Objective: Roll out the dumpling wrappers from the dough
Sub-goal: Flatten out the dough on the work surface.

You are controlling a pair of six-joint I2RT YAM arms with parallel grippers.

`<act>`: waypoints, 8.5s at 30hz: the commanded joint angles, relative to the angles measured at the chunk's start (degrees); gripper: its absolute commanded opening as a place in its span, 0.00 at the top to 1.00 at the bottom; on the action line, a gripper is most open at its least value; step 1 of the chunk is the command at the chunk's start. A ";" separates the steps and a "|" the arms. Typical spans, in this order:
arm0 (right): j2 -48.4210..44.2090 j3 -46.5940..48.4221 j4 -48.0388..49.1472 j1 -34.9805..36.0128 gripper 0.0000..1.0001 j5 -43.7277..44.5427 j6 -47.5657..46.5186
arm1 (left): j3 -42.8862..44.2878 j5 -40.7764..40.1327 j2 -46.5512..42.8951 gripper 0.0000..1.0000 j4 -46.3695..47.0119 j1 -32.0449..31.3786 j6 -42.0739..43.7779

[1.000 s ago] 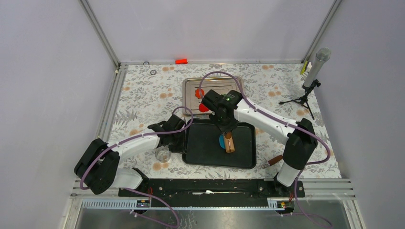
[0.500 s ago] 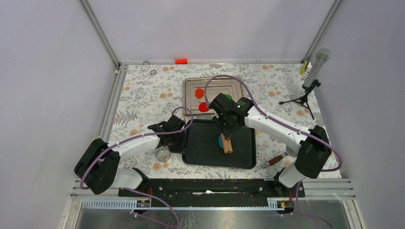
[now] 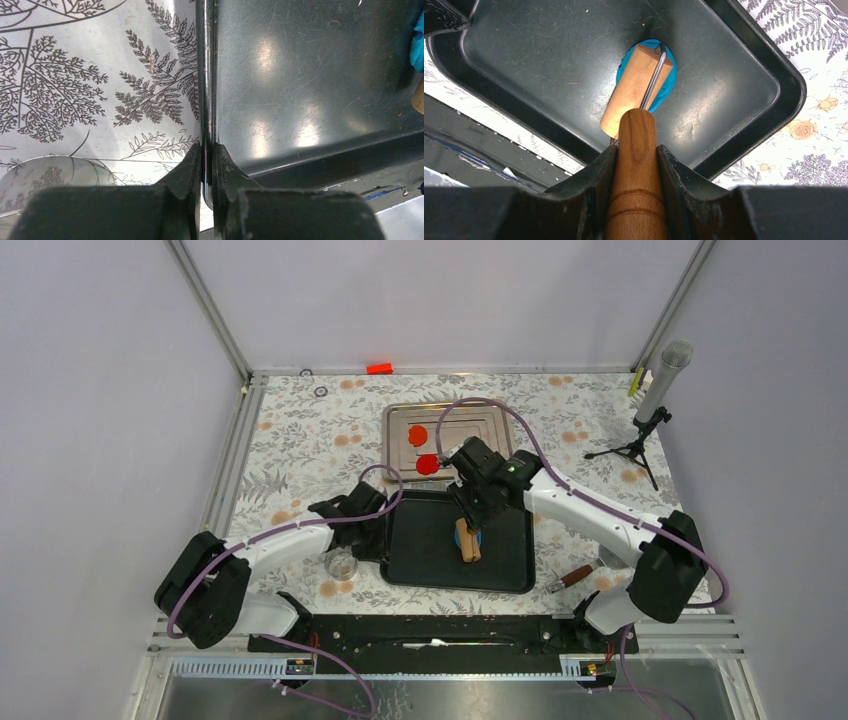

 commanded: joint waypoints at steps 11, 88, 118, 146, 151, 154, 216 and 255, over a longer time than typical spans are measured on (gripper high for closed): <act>-2.75 -17.46 19.18 -0.90 1.00 0.18 -0.18 | 0.24 5.63 -2.56 1.00 3.73 -0.10 1.10; -28.96 -43.82 42.12 -0.90 1.00 -4.82 16.01 | -0.34 4.73 -4.73 1.00 4.01 -0.10 -3.12; -31.73 -27.76 36.53 -0.88 1.00 -4.49 17.60 | 1.53 4.40 -5.25 1.00 2.06 -0.08 -2.15; -32.76 -31.88 43.14 -0.90 1.00 -1.64 23.39 | 1.55 4.27 -5.76 1.00 1.33 -0.06 -1.82; -32.81 -30.67 44.77 -0.90 1.00 0.04 23.58 | 2.57 3.32 -7.83 0.94 -0.20 -0.09 -3.16; -33.12 -28.97 44.62 -0.90 1.00 -0.44 22.85 | 4.69 2.80 -9.00 0.71 -2.44 -0.10 -3.37; -31.34 -27.29 72.88 -9.00 0.35 -38.83 43.39 | -2.80 31.63 -29.16 1.00 43.82 7.68 -30.63; -27.40 -24.93 70.54 -12.00 0.51 -55.86 47.19 | 10.83 45.15 -30.95 1.00 18.49 12.11 -8.89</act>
